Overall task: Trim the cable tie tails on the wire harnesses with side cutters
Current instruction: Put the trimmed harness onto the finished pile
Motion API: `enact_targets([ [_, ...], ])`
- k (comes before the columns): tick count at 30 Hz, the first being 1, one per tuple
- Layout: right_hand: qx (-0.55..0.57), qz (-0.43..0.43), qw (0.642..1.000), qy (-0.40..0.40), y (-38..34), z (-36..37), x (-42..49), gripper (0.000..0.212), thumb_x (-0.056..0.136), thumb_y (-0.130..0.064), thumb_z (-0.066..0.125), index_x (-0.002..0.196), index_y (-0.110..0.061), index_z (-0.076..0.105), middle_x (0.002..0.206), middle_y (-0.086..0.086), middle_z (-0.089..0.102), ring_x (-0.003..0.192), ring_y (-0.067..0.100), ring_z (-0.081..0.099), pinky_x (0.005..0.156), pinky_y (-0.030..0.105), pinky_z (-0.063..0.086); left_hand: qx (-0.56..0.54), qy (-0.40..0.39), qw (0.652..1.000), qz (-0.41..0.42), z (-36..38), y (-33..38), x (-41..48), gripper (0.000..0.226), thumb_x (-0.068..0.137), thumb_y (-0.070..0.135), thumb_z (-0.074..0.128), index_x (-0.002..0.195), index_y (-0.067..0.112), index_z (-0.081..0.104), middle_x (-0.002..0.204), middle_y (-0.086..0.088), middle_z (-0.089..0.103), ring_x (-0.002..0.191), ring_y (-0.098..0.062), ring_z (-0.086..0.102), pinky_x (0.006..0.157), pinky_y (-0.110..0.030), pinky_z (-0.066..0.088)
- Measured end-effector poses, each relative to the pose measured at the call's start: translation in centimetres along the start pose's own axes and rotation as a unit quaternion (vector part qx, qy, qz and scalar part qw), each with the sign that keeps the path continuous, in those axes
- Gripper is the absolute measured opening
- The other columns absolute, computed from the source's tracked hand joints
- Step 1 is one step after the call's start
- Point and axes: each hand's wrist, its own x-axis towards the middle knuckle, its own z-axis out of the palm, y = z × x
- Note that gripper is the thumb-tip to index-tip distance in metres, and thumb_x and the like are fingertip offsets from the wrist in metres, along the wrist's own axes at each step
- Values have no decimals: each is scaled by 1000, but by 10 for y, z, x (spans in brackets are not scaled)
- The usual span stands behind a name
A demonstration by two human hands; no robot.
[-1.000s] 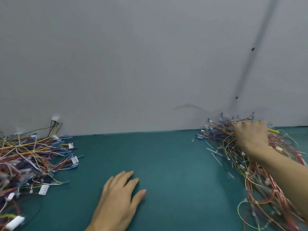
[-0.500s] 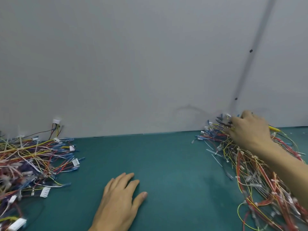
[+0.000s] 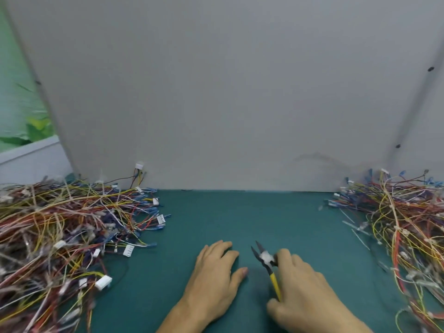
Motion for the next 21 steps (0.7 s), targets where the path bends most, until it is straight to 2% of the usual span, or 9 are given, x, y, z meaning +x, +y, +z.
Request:
enact_targets([
  [5,-39,6,999,28,7,23,2,34,79,-46,47,108,-31,36,105,-4,34,97,19,39,81,27,38,-32,20,999,-6,-6,-2,0,44,96,43,45,133,21,51,148,7,36,137,-6,27,115,-19,11],
  [8,-90,-8,995,50,8,21,0,41,84,-60,47,121,-43,41,109,-10,34,99,16,37,78,27,32,-13,17,1000,-14,-10,-2,0,44,95,44,46,133,22,52,149,7,35,138,-8,28,115,-20,13],
  [9,-121,-6,991,51,6,18,0,43,80,-65,54,119,-47,46,108,-12,39,98,16,42,77,29,32,-2,17,1000,-19,-12,-3,1,44,95,45,46,133,23,52,149,7,35,138,-9,28,114,-21,14],
  [11,-112,-36,980,158,8,24,2,40,57,-59,78,89,-38,68,84,-5,57,71,21,59,61,34,40,12,22,999,-35,-21,-5,3,44,95,45,45,132,24,52,148,8,37,136,-11,31,113,-23,18],
  [12,-97,-65,966,230,9,32,1,28,61,-54,75,75,-30,73,68,0,57,54,25,58,49,33,41,17,27,998,-47,-27,-7,4,43,95,45,46,132,24,52,145,8,40,134,-11,35,112,-24,22],
  [13,-86,-78,952,283,10,36,2,34,78,-50,57,68,-22,74,59,4,55,45,25,55,42,32,40,22,34,997,-61,-36,-9,6,42,95,45,46,130,24,53,141,8,44,130,-12,39,109,-25,27],
  [15,-58,-87,933,344,14,55,8,78,96,-46,11,68,-12,75,56,9,55,41,26,52,39,33,41,38,58,993,-92,-58,-17,10,39,94,46,47,126,25,56,129,7,54,122,-15,48,103,-29,37],
  [16,-50,-96,923,370,13,57,9,86,96,-48,4,69,-10,75,56,10,55,41,27,52,39,33,41,52,75,990,-109,-71,-24,12,37,94,45,47,123,25,59,123,5,57,117,-16,51,100,-31,41],
  [21,-58,-124,903,408,17,67,21,86,98,-47,5,71,-8,76,58,12,56,42,29,52,44,31,43,132,203,955,-173,-144,-86,31,21,93,25,51,98,16,70,93,-2,68,85,-23,63,74,-36,53],
])
